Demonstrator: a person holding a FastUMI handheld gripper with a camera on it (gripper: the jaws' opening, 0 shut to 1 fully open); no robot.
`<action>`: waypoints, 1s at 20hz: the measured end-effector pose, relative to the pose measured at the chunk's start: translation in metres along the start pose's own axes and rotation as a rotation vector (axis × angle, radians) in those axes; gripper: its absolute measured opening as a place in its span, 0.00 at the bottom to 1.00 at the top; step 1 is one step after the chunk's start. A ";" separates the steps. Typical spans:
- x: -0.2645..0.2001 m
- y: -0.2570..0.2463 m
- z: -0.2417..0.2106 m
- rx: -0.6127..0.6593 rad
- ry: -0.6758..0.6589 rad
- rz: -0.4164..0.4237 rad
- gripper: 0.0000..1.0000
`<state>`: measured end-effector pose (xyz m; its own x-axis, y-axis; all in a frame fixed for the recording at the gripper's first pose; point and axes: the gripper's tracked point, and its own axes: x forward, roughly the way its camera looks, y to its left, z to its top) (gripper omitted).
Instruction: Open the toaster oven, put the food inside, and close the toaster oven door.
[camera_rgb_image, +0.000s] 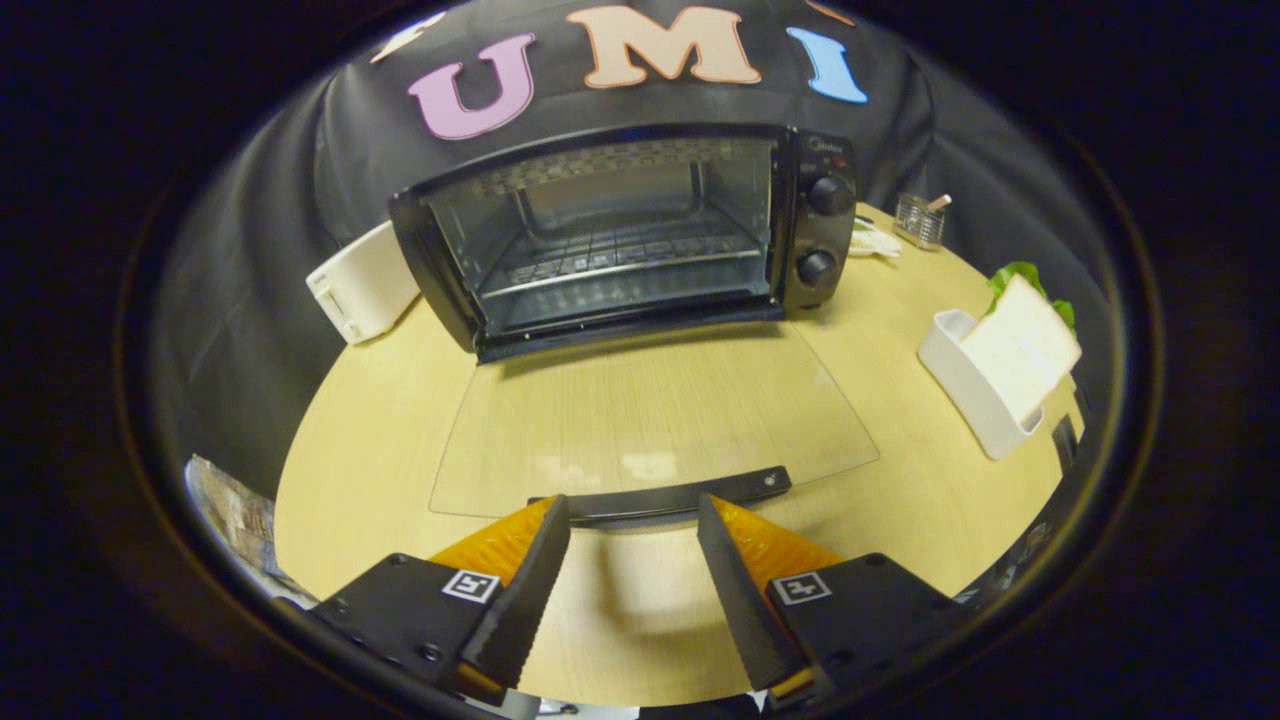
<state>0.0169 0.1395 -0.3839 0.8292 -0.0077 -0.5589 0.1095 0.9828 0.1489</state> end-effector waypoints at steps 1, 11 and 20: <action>0.001 -0.001 0.002 0.007 -0.016 0.000 0.86; 0.008 -0.017 -0.024 0.193 -0.003 0.062 0.83; -0.040 -0.067 0.009 0.015 0.030 0.041 0.81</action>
<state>-0.0189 0.0720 -0.3643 0.8165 0.0380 -0.5761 0.0844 0.9792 0.1843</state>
